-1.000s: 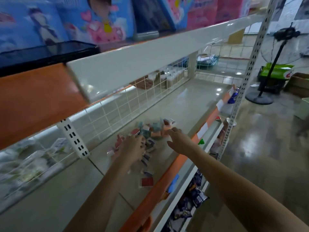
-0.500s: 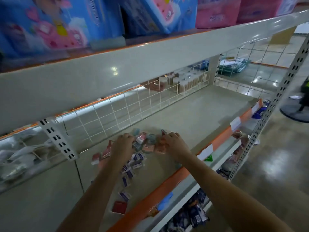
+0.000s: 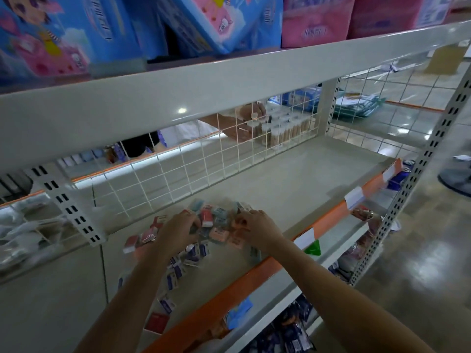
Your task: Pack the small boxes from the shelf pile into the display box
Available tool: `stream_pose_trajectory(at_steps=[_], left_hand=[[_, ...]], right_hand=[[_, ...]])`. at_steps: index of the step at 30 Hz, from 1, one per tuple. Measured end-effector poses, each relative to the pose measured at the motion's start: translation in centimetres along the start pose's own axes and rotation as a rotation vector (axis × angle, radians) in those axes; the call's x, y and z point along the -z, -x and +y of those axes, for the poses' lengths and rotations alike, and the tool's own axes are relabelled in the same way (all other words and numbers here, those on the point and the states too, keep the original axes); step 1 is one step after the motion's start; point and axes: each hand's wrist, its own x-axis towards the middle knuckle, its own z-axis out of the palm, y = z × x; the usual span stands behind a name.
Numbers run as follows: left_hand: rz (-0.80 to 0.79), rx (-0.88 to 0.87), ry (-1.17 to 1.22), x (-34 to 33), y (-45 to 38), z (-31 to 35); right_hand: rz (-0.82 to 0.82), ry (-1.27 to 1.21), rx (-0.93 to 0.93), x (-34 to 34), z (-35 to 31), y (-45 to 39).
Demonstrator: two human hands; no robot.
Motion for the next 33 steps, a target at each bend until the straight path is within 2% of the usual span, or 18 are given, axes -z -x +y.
stream_pose_trajectory(at_steps=[6, 10, 16, 19, 23, 28, 33], left_hand=[[-0.019, -0.022, 0.006, -0.6, -0.1, -0.1], [-0.017, -0.005, -0.082, -0.4, -0.4, 0.2], [-0.008, -0.025, -0.135, -0.3, -0.1, 0.7], [0.047, -0.042, -0.105, 0.1, 0.7, 0.5], [0.221, 0.083, 0.208, 0.8, 3.8, -0.3], [0.281, 0.26, 0.721, 2.7, 10.5, -0.3], [0.411, 0.463, 0.898, 5.7, 20.3, -2.0]], right_hand=[[-0.006, -0.064, 0.0, 0.2, 0.8, 0.2], [0.009, -0.1, 0.01, 0.6, 1.1, 0.6], [0.032, -0.174, 0.091, 1.2, 1.3, 1.5], [0.059, -0.23, 0.132, 1.3, 1.1, 1.8], [0.046, -0.331, 0.194, 1.2, -0.6, 1.9], [0.015, -0.451, 0.256, 0.0, -5.0, 2.4], [-0.179, -0.717, 0.372, -2.5, -13.6, 3.5]])
